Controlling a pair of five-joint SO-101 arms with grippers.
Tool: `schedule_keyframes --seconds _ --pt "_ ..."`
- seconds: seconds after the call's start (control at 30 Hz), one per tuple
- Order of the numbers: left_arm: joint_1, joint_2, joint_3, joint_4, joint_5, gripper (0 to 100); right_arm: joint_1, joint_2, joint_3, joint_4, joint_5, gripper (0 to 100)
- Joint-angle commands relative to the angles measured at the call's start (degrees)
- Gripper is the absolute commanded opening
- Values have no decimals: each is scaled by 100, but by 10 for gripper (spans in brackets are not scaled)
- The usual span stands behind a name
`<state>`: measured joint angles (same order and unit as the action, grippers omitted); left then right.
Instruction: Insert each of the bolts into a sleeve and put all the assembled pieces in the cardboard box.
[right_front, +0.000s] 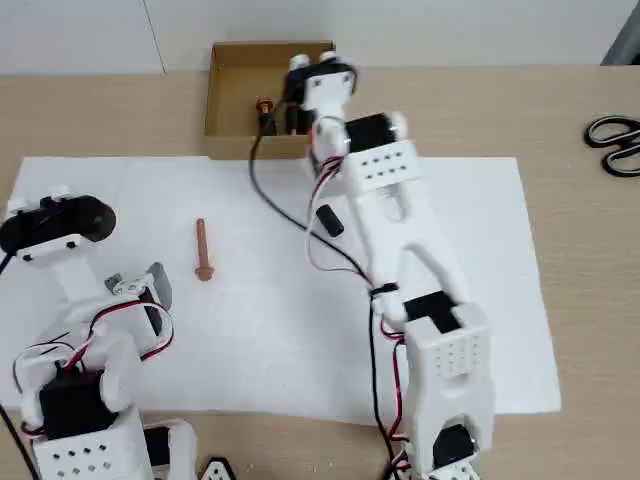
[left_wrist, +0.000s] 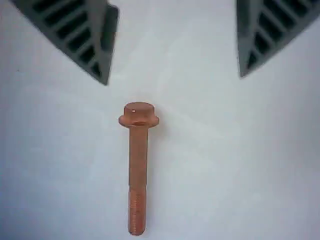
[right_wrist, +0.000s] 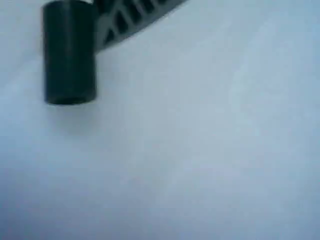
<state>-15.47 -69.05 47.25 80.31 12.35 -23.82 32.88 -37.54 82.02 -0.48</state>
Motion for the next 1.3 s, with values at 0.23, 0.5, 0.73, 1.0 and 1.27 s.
schedule_keyframes --seconds 0.23,0.5,0.73,1.0,1.27 --pt "-26 -62 -22 -26 -44 160 -189 681 -264 -330 88 180" --pt "-26 -62 -22 -26 -44 160 -207 1209 -264 -716 88 180" --pt "-26 -62 -22 -26 -44 160 -136 1464 -264 -716 88 180" --pt "-26 -62 -22 -26 -44 160 -31 1692 -264 -708 88 121" --pt "-26 -62 -13 -26 -44 160 -31 1727 -264 -646 97 114"
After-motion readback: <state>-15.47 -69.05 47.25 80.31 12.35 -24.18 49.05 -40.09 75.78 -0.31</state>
